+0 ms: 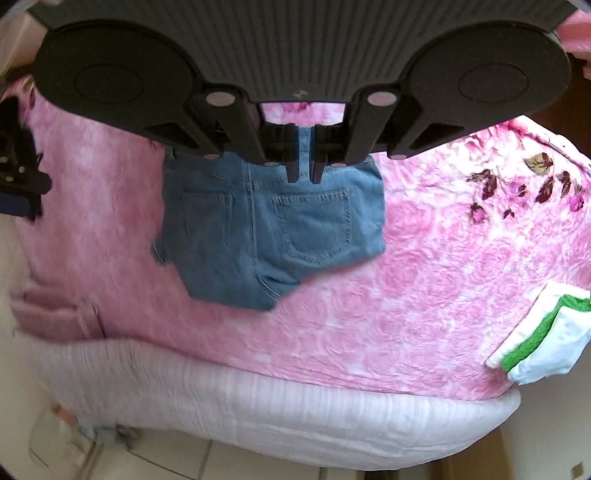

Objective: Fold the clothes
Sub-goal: 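Lay the jeans flat on the bedspread and open both grippers, then move both grippers toward the flattened jeans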

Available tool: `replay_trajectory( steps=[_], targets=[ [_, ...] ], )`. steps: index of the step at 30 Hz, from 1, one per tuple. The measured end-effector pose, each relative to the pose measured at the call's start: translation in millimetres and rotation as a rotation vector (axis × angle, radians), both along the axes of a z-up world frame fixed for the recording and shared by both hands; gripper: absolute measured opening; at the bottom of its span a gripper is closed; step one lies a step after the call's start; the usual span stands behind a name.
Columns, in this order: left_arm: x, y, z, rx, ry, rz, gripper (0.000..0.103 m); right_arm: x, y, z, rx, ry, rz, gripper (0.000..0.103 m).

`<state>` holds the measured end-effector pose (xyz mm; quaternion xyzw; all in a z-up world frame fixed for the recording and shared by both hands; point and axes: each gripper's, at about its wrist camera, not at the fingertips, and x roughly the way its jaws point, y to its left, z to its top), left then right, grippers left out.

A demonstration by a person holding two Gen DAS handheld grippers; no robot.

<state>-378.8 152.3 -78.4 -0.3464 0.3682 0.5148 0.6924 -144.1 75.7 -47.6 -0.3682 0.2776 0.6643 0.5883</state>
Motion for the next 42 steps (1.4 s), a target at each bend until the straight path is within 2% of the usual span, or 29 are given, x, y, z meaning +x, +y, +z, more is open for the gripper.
replay_trajectory(
  steps=[3,5,12,19,25,32,38,42],
  targets=[
    [25,-24,9,0.036,0.010,-0.037,0.008,1,-29,-34,-0.025,0.015,0.018,0.053],
    [35,-42,14,0.065,0.027,-0.051,0.017,4,-39,-34,-0.023,0.014,0.028,0.053],
    [50,-93,15,0.104,0.069,-0.041,0.018,16,-83,-23,0.008,0.022,0.024,0.053],
    [49,-151,5,0.081,0.108,-0.039,0.021,26,-140,-30,-0.006,0.067,-0.032,0.053],
    [43,-175,-1,0.052,0.116,-0.040,0.022,25,-169,-35,-0.027,0.087,-0.054,0.053],
    [15,-170,-3,0.071,0.096,-0.001,0.022,34,-159,-25,0.101,0.062,-0.082,0.053],
    [-25,-132,-15,0.060,0.091,0.036,0.022,29,-129,-35,0.135,-0.002,-0.052,0.053],
    [-41,-91,-22,0.038,0.092,0.027,0.022,18,-102,-49,0.088,-0.028,-0.052,0.053]
  ],
)
